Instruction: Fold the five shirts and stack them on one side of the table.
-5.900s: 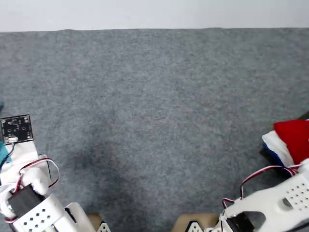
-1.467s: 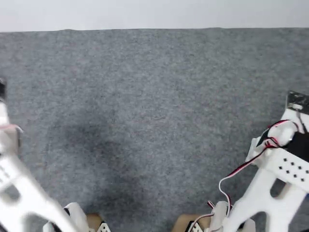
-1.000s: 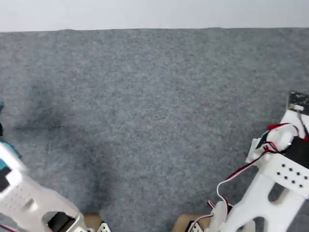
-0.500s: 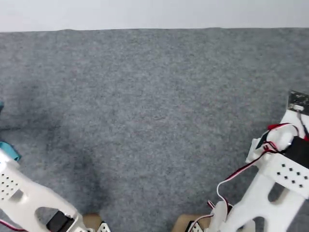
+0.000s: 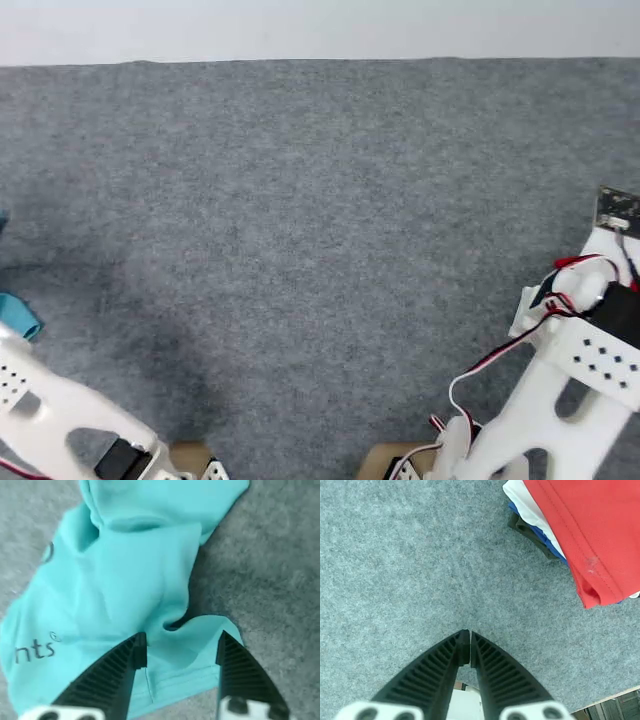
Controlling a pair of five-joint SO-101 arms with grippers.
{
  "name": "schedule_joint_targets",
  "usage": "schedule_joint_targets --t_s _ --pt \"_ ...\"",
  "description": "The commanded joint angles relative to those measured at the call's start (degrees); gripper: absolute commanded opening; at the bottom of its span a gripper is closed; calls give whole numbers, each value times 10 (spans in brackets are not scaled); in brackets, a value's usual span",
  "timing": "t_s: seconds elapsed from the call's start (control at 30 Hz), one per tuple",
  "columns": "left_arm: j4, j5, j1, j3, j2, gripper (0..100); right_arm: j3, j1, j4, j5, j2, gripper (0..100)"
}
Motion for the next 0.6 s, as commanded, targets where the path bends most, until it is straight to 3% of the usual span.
schedule_joint_targets --t_s 0.0,0.07,0.2,0.33,0.57 --pt "-22 5 2 -5 24 229 -3 -5 22 0 -15 9" --pt "-33 5 7 -6 48 183 -3 -5 22 0 -15 9" --pt "-31 4 42 -6 64 0 -3 -5 22 0 -15 9" --pt "17 11 84 -37 40 2 -3 -4 22 0 -15 9" --pt "17 98 168 -91 -76 2 -3 -3 22 0 -16 9"
